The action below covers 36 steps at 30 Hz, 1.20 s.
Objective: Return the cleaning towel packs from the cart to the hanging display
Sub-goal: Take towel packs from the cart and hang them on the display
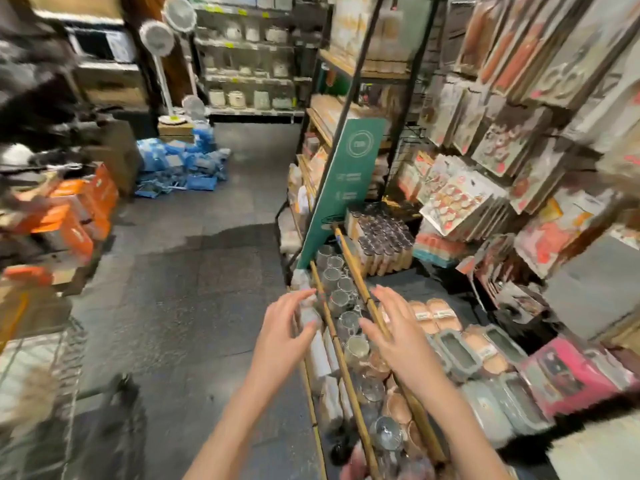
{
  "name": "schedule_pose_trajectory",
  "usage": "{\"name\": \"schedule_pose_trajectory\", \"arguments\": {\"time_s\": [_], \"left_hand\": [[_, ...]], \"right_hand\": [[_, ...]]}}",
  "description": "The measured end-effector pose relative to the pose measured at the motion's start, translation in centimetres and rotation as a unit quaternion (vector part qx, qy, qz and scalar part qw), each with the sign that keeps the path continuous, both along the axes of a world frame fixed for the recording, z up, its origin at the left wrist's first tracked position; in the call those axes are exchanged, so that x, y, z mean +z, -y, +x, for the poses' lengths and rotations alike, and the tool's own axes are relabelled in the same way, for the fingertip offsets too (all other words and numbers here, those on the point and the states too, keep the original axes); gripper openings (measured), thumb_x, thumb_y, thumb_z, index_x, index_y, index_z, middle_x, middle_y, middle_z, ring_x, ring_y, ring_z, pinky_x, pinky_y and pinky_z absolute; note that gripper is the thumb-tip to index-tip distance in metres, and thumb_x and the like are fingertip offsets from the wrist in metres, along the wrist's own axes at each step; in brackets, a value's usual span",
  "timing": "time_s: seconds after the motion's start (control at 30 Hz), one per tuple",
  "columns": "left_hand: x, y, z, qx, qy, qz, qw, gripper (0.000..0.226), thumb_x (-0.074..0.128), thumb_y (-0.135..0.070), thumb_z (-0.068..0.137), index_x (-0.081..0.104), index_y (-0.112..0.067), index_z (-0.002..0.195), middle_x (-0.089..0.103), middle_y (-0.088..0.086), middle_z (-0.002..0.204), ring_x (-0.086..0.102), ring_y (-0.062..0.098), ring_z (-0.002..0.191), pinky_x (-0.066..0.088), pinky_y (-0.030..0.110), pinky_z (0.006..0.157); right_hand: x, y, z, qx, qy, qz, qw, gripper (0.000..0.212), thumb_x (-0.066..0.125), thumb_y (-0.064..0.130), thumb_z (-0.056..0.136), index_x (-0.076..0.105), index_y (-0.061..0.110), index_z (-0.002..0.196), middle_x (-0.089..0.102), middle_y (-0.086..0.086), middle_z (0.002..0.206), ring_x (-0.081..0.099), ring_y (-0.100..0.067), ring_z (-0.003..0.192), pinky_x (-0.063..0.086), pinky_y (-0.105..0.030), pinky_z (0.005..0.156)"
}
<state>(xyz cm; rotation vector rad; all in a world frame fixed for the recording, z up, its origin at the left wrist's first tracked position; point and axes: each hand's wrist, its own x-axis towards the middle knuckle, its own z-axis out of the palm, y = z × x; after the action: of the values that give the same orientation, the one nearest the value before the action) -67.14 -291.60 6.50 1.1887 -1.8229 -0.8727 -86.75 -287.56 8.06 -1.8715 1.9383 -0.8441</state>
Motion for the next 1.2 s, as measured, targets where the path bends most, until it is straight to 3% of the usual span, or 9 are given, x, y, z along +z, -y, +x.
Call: {"name": "schedule_pose_trajectory", "arguments": {"time_s": [0.07, 0.17, 0.4, 0.53, 0.67, 0.77, 0.97, 1.13, 1.2], "left_hand": [[-0.2, 1.3, 3.4, 0.041, 0.023, -0.02, 0.999, 0.045, 0.06, -0.014, 0.089, 0.047, -0.038, 0.124, 0.048, -0.02, 0.127, 0.038, -0.001, 0.121, 0.023, 0.004, 0.095], [-0.6, 3.8, 8.7, 0.099, 0.034, -0.013, 0.994, 0.046, 0.061, -0.012, 0.088, 0.05, -0.029, 0.129, 0.048, -0.017, 0.127, 0.04, 0.005, 0.123, 0.024, 0.014, 0.101], [-1.2, 9.8, 21.5, 0.199, 0.032, -0.002, 0.979, 0.047, 0.063, -0.01, 0.086, 0.052, -0.024, 0.13, 0.052, -0.011, 0.13, 0.043, 0.009, 0.124, 0.019, 0.002, 0.098], [-1.1, 12.7, 28.4, 0.249, 0.035, -0.009, 0.968, 0.048, 0.064, -0.005, 0.085, 0.053, -0.017, 0.13, 0.05, -0.01, 0.128, 0.045, 0.012, 0.124, 0.027, 0.019, 0.104], [-1.1, 14.2, 34.5, 0.311, 0.037, -0.011, 0.95, 0.048, 0.066, -0.003, 0.083, 0.054, -0.02, 0.127, 0.05, -0.011, 0.125, 0.044, 0.007, 0.118, 0.024, 0.005, 0.097], [-1.3, 15.4, 38.2, 0.352, 0.034, -0.004, 0.935, 0.049, 0.066, -0.004, 0.083, 0.054, -0.02, 0.128, 0.052, -0.007, 0.127, 0.044, 0.008, 0.119, 0.029, 0.019, 0.103], [-2.8, 17.9, 44.1, 0.441, 0.031, 0.022, 0.897, 0.05, 0.064, -0.019, 0.088, 0.044, -0.047, 0.125, 0.043, -0.029, 0.121, 0.035, -0.007, 0.113, 0.025, 0.016, 0.094], [-4.4, 20.4, 48.6, 0.549, 0.042, 0.071, 0.832, 0.052, 0.062, -0.02, 0.089, 0.045, -0.032, 0.136, 0.044, -0.011, 0.14, 0.036, 0.008, 0.13, 0.027, 0.025, 0.105], [-4.9, 20.9, 50.0, 0.59, 0.025, 0.088, 0.802, 0.051, 0.061, -0.021, 0.089, 0.043, -0.036, 0.135, 0.044, -0.011, 0.141, 0.036, 0.01, 0.131, 0.025, 0.024, 0.103]], "right_hand": [[-0.2, 2.5, 3.4, 0.043, -0.014, -0.003, 0.999, 0.061, 0.043, 0.056, 0.088, 0.031, 0.031, 0.142, 0.028, 0.015, 0.149, 0.017, -0.003, 0.14, 0.015, -0.028, 0.116], [-0.5, 6.6, 8.5, 0.106, -0.02, -0.005, 0.994, 0.059, 0.048, 0.048, 0.091, 0.03, 0.029, 0.143, 0.027, 0.014, 0.15, 0.011, 0.006, 0.135, 0.008, -0.021, 0.114], [-1.1, 16.4, 22.3, 0.209, -0.032, 0.004, 0.977, 0.063, 0.045, 0.053, 0.089, 0.029, 0.029, 0.144, 0.025, 0.011, 0.153, 0.013, -0.006, 0.143, 0.013, -0.037, 0.119], [-1.5, 20.8, 29.6, 0.262, -0.039, -0.005, 0.964, 0.063, 0.049, 0.049, 0.089, 0.03, 0.026, 0.144, 0.024, 0.011, 0.153, 0.012, -0.006, 0.144, 0.006, -0.037, 0.12], [-1.9, 24.3, 36.0, 0.314, -0.039, -0.006, 0.949, 0.064, 0.049, 0.05, 0.089, 0.029, 0.025, 0.145, 0.024, 0.01, 0.154, 0.01, -0.004, 0.144, 0.003, -0.034, 0.119], [-2.3, 26.9, 40.5, 0.357, -0.038, -0.007, 0.933, 0.064, 0.052, 0.046, 0.09, 0.029, 0.024, 0.145, 0.024, 0.01, 0.154, 0.011, -0.005, 0.144, 0.005, -0.036, 0.12], [-4.1, 33.1, 48.7, 0.462, -0.064, -0.008, 0.885, 0.068, 0.042, 0.057, 0.089, 0.026, 0.025, 0.147, 0.019, 0.012, 0.155, 0.002, 0.002, 0.14, -0.005, -0.028, 0.115], [-5.4, 39.0, 56.0, 0.563, -0.073, 0.006, 0.823, 0.062, 0.043, 0.057, 0.09, 0.01, 0.046, 0.141, 0.013, 0.021, 0.149, 0.001, -0.001, 0.142, -0.007, -0.026, 0.113], [-5.9, 41.1, 59.0, 0.602, -0.079, 0.013, 0.794, 0.064, 0.044, 0.058, 0.089, 0.014, 0.042, 0.144, 0.014, 0.019, 0.152, 0.002, -0.002, 0.143, -0.006, -0.026, 0.114]]}}
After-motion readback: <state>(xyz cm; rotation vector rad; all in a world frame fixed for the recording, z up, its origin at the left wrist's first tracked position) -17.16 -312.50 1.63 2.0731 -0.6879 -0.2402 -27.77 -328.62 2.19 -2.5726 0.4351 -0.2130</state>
